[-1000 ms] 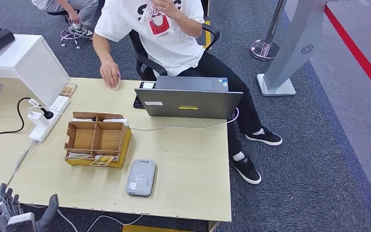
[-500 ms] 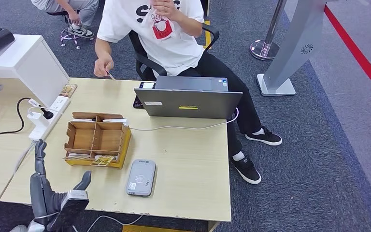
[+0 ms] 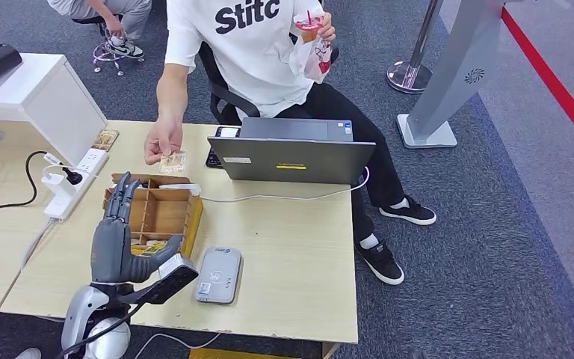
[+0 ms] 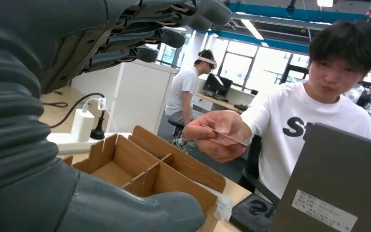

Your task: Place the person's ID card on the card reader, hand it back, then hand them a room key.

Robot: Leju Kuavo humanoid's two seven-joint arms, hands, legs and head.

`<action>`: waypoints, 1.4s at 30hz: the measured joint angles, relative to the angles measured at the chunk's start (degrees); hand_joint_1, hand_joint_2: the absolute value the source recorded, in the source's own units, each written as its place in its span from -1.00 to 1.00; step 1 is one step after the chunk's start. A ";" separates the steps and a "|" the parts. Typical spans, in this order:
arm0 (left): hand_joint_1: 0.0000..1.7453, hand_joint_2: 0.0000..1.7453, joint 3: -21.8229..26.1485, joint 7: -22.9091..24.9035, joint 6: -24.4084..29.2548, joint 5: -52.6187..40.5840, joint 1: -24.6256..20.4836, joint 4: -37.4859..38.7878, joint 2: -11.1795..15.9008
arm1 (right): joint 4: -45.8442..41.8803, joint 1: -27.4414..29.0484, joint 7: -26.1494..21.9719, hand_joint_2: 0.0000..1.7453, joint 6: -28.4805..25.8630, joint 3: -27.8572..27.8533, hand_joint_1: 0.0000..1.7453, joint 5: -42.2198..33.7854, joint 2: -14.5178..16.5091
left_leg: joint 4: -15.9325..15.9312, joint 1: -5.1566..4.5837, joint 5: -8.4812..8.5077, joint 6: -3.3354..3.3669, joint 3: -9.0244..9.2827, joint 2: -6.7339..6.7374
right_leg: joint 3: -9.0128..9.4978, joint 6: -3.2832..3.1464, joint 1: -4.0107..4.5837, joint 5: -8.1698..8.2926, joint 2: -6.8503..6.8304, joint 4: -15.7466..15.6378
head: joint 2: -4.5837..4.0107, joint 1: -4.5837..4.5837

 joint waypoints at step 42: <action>1.00 1.00 -12.31 0.88 -2.69 -18.60 -14.04 14.95 4.31 | 0.96 -3.43 2.12 1.00 -5.97 4.02 -1.00 6.38 0.46 | 0.02 -0.03 0.03 0.00 -0.04 -0.03 | -0.02 -0.05 -0.02 0.04 0.00 0.03 | 0.00 0.00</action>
